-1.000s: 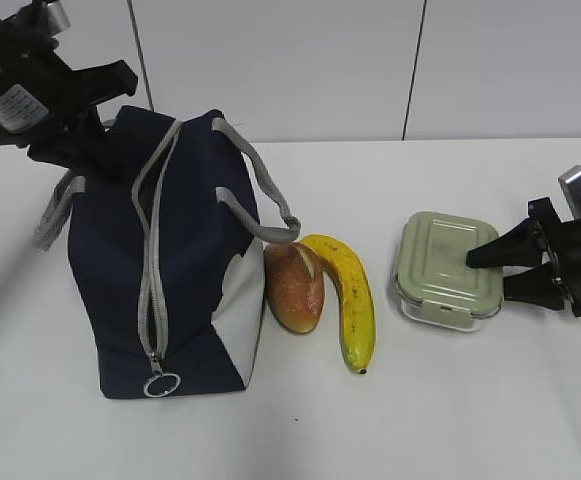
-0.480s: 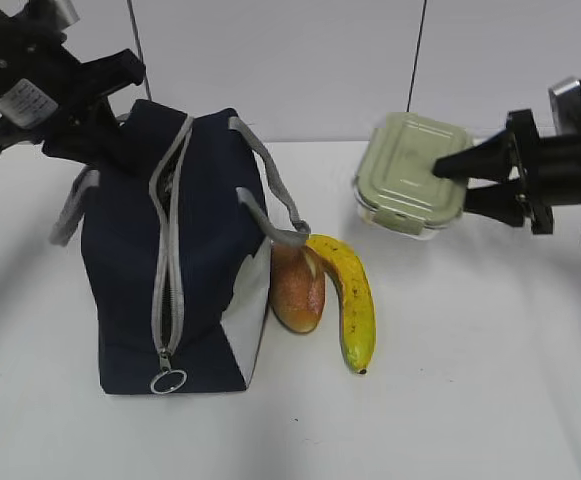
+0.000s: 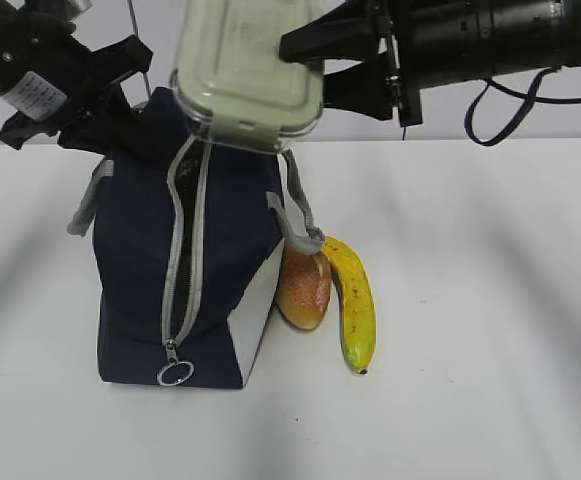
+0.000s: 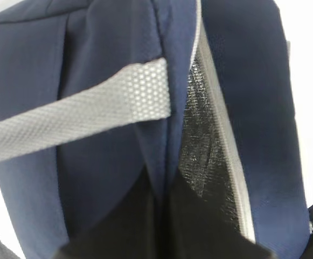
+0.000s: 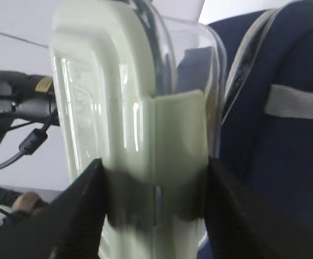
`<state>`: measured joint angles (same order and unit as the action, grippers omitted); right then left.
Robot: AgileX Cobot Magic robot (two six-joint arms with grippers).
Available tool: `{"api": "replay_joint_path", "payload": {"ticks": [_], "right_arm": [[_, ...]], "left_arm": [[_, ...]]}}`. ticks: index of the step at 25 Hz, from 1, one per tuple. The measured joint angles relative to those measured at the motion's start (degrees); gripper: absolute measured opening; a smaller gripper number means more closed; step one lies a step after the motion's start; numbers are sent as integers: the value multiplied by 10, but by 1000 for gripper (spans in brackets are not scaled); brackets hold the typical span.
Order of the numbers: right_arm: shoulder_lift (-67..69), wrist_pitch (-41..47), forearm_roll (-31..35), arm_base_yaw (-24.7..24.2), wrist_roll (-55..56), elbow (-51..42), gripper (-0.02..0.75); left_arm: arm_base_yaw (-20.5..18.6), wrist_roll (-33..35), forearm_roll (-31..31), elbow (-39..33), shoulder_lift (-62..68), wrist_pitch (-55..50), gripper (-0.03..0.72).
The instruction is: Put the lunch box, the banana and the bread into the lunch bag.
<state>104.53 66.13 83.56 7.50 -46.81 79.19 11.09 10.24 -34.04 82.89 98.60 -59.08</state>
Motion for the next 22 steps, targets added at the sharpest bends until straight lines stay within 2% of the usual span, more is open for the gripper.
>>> {"api": "replay_joint_path", "payload": {"ticks": [5, 14, 22], "right_arm": [[24, -19, -69, 41, 39, 12, 377], [71, -59, -169, 42, 115, 12, 377], [71, -90, -184, 53, 151, 12, 377]], "left_arm": [[0, 1, -1, 0, 0, 1, -3], [0, 2, -6, 0, 0, 2, -3], [0, 2, -8, 0, 0, 2, -3]]}}
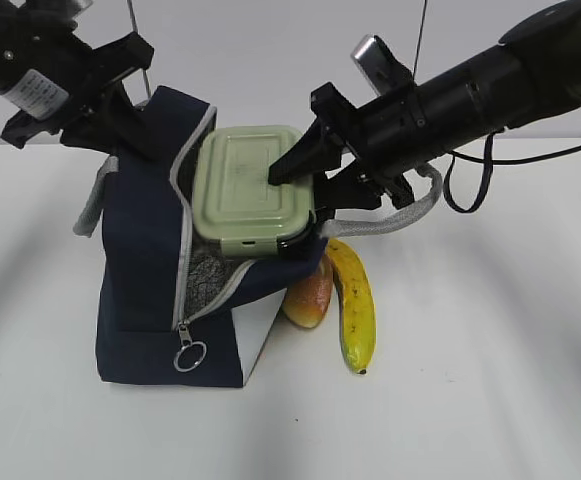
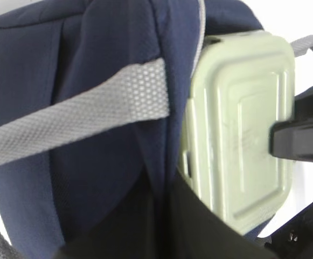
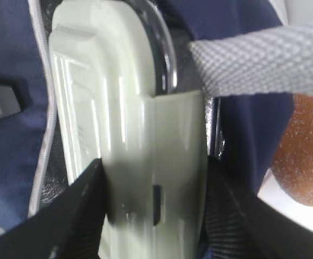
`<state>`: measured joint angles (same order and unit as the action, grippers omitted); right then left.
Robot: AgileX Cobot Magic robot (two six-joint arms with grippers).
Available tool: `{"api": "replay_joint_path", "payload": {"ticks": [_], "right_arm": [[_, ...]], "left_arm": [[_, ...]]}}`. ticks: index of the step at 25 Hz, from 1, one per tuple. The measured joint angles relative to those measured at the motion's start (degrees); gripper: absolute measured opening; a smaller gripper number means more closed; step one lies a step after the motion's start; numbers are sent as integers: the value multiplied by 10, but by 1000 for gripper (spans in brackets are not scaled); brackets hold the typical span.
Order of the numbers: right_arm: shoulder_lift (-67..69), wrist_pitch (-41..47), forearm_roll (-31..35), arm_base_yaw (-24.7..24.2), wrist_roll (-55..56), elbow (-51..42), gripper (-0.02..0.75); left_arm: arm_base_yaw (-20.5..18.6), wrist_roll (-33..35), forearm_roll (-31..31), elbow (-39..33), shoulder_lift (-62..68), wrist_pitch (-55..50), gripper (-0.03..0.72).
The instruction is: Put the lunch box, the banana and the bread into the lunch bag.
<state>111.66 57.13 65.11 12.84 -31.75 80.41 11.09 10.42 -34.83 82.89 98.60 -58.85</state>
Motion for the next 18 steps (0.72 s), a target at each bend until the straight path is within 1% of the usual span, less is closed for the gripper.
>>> {"api": "replay_joint_path", "payload": {"ticks": [4, 11, 18], "right_arm": [[5, -21, -3, 22, 4, 6, 377], [67, -22, -5, 58, 33, 67, 377], [137, -21, -8, 71, 51, 113, 377]], "left_arm": [[0, 0, 0, 0, 0, 0, -3], [0, 0, 1, 0, 0, 1, -3], [0, 1, 2, 0, 0, 2, -3]]}}
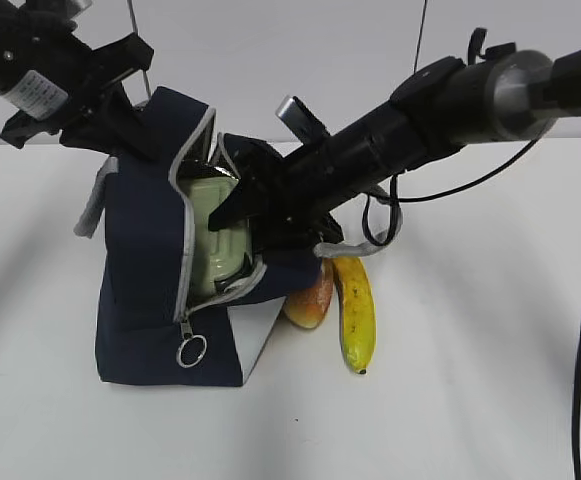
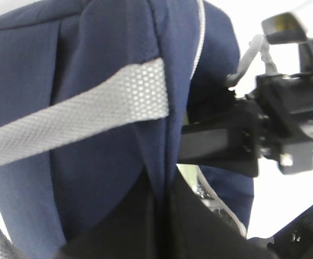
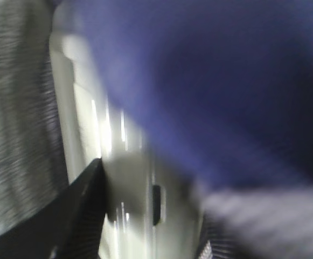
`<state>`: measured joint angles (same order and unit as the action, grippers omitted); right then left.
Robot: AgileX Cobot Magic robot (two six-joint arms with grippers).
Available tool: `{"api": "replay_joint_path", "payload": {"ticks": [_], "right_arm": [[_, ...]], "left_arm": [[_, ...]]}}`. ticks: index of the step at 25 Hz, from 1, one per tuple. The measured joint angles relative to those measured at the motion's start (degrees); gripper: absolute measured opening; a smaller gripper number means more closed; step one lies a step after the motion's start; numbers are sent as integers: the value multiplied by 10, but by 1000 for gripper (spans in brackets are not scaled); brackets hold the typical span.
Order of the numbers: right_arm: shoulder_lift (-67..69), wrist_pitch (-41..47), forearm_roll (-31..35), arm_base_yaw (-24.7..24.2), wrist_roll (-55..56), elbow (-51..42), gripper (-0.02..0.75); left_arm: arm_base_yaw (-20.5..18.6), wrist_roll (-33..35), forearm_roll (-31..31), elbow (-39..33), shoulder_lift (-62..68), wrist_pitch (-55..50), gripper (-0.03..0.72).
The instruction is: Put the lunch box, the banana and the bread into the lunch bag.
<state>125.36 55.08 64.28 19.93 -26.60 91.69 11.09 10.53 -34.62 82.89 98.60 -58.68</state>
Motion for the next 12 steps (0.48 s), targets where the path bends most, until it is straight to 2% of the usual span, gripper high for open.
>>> {"api": "replay_joint_path", "payload": {"ticks": [12], "right_arm": [[46, -6, 18, 0, 8, 13, 398]], "left_arm": [[0, 1, 4, 0, 0, -1, -3]]}}
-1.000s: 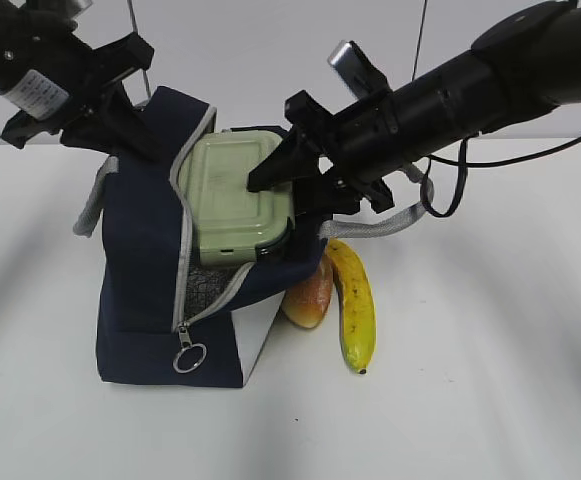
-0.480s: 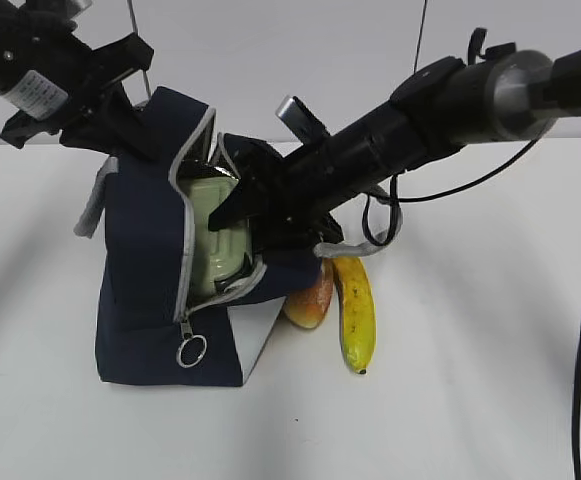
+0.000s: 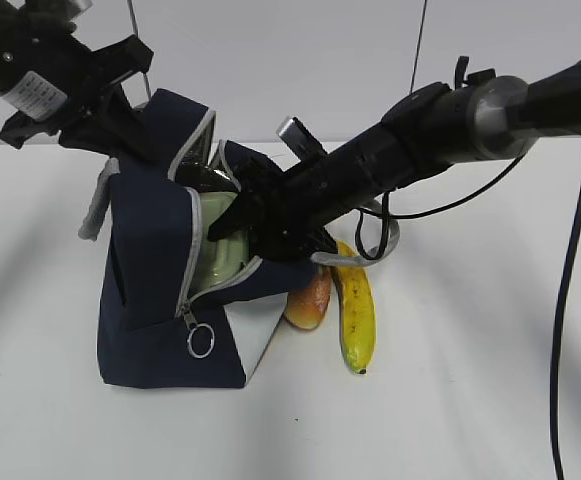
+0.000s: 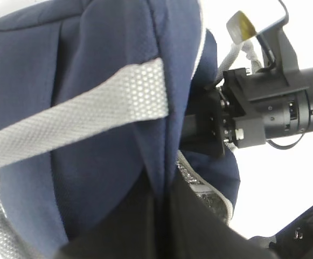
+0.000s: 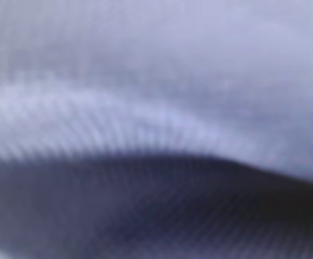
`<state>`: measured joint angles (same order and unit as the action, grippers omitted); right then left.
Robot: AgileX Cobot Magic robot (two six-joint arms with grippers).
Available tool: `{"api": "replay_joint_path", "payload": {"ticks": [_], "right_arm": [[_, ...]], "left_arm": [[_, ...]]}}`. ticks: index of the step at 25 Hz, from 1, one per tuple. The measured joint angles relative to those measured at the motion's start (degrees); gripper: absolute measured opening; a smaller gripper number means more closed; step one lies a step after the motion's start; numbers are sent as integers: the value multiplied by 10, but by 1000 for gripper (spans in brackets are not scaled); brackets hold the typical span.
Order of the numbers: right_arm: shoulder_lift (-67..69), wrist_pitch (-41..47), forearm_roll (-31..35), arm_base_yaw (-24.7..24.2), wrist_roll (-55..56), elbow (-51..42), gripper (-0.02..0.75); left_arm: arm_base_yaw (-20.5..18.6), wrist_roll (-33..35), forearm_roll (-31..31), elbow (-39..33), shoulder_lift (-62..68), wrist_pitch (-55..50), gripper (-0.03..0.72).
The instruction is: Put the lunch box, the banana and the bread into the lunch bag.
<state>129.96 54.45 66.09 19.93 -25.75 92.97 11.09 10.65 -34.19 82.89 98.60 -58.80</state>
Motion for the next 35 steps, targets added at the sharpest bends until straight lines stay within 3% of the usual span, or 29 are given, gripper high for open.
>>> {"api": "replay_joint_path", "payload": {"ticks": [17, 27, 35], "right_arm": [[-17, 96, -35, -3, -19, 22, 448], [-190, 117, -210, -3, 23, 11, 449], [-344, 50, -304, -3, 73, -134, 450]], "left_arm": [[0, 0, 3, 0, 0, -3, -3], [0, 0, 19, 0, 0, -7, -3], [0, 0, 23, 0, 0, -9, -3]]}}
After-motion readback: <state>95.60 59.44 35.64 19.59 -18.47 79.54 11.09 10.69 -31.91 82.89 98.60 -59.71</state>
